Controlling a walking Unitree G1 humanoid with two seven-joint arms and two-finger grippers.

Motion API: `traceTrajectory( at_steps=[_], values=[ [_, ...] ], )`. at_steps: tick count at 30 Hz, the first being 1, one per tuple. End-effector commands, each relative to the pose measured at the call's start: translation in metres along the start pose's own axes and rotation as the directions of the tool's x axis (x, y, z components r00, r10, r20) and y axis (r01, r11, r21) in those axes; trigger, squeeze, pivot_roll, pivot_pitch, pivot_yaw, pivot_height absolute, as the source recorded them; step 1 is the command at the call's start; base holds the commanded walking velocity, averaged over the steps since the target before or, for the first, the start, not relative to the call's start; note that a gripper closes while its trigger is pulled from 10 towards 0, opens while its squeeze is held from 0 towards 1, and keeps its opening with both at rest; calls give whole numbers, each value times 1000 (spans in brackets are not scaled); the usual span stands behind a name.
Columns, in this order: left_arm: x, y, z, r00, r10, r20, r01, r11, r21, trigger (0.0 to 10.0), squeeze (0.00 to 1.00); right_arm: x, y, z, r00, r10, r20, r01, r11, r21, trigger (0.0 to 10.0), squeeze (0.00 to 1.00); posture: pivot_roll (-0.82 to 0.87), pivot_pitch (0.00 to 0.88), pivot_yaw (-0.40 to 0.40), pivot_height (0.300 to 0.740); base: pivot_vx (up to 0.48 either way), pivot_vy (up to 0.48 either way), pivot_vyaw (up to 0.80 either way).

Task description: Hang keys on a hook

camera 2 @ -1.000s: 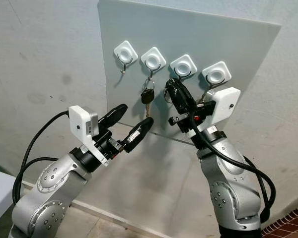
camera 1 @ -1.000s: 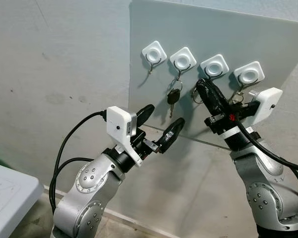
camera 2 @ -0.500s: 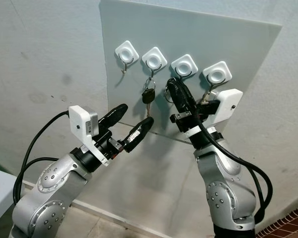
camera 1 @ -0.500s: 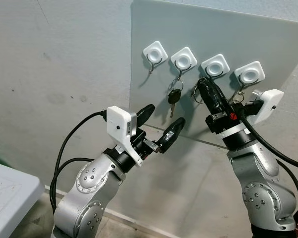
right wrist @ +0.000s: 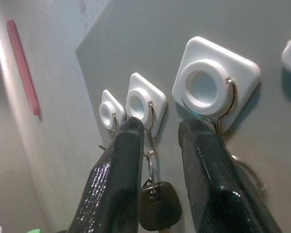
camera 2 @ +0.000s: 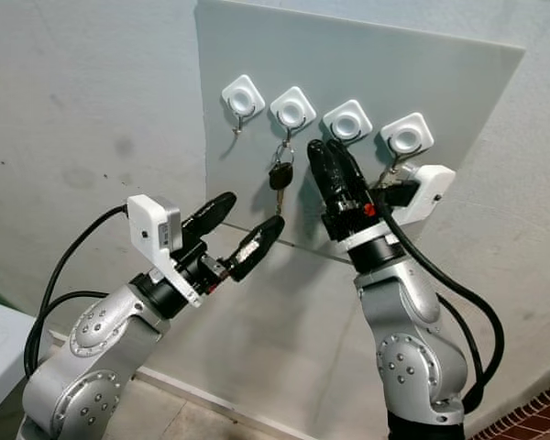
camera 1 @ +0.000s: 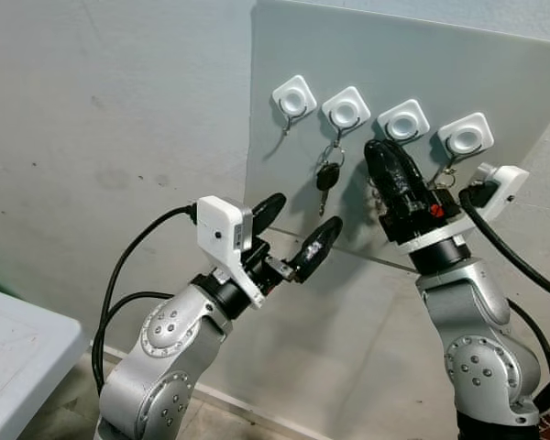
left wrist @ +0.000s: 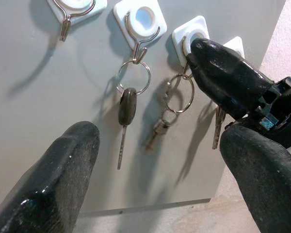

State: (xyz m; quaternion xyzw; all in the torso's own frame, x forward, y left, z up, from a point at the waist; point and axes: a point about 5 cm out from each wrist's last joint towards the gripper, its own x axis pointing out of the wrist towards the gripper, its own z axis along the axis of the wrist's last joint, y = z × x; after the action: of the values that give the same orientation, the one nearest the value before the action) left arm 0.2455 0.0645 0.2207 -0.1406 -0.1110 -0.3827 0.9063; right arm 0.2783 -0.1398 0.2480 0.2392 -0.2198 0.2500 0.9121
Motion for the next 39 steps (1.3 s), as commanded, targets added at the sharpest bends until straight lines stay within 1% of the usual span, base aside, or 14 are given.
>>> traceTrajectory(
  at_steps=[1, 9, 12, 14, 15, 16, 19, 20, 22, 25, 30, 34, 37, 39],
  values=[
    [0, -3, 4, 1000, -11, 12, 11, 1000, 0, 10000, 0, -2, -17, 6, 994, -109, 20, 109, 994, -11, 10000, 0, 17, 22, -57, 740, 0, 0, 0],
    [0, -2, 4, 1000, -1, 14, 1, 1000, 4, 10000, 0, -4, -14, 13, 994, -72, 87, 73, 997, -5, 10000, 0, 17, 22, -57, 740, 0, 0, 0],
    [0, 0, 4, 1000, 10, 16, -10, 1000, 3, 10000, 0, -8, -10, 14, 995, -43, 91, 48, 997, -57, 10000, 0, 17, 22, -57, 740, 0, 0, 0],
    [-1, 0, 3, 1000, 15, 17, -15, 1000, 0, 10000, 0, -11, -7, 10, 997, -16, 70, 23, 996, -92, 10000, 0, 20, 24, -56, 740, 0, 0, 0],
    [-1, 0, 3, 1000, 15, 17, -15, 1000, 0, 10000, 0, -11, -7, 10, 997, -16, 70, 23, 996, -92, 10000, 0, 20, 24, -56, 740, 0, 0, 0],
    [-2, 0, 3, 1000, 17, 17, -17, 1000, -2, 10000, 0, -14, -5, 7, 999, 5, 48, 1, 992, -128, 10000, 0, 20, 24, -56, 740, 0, 0, 0],
    [-5, 2, 0, 999, 36, 17, -36, 999, 1, 10000, 0, -28, 2, -4, 999, 52, -13, -53, 981, -185, 10000, 0, 20, 23, -57, 740, 0, 0, 0],
    [-5, 3, 0, 999, 41, 19, -41, 999, 2, 10000, 0, -31, 4, -6, 998, 62, -31, -66, 982, -176, 10000, 0, 19, 20, -56, 740, 0, 0, 0],
    [-7, 5, -2, 999, 49, 18, -49, 999, 2, 10000, 0, -37, 7, -13, 993, 84, -81, -98, 977, -190, 10000, 0, 17, 20, -56, 740, 0, 0, 0],
    [-7, 6, -5, 998, 54, 9, -54, 999, 3, 10000, 0, -42, 7, -20, 988, 99, -117, -122, 970, -209, 10000, 0, 14, 17, -54, 740, 0, 0, 0],
    [-9, 7, -10, 998, 66, 1, -66, 998, 13, 10000, 0, -48, 2, -25, 990, 73, -119, -98, 971, -220, 10000, 0, 11, 11, -52, 740, 0, 0, 0],
    [-9, 7, -10, 998, 68, 0, -68, 998, 13, 10000, 0, -47, -1, -24, 994, 47, -98, -68, 973, -222, 10000, 0, 11, 11, -52, 740, 0, 0, 0],
    [-9, 6, -10, 998, 65, 4, -65, 998, 11, 10000, 0, -43, -4, -21, 999, 13, -51, -26, 966, -255, 10000, 0, 13, 6, -50, 740, 0, 0, 0],
    [-8, 6, -10, 998, 66, 6, -66, 998, 8, 10000, 0, -39, -8, -16, 999, -35, 2, 34, 942, -333, 10000, 0, 13, 6, -50, 740, 0, 0, 0]
  ],
)
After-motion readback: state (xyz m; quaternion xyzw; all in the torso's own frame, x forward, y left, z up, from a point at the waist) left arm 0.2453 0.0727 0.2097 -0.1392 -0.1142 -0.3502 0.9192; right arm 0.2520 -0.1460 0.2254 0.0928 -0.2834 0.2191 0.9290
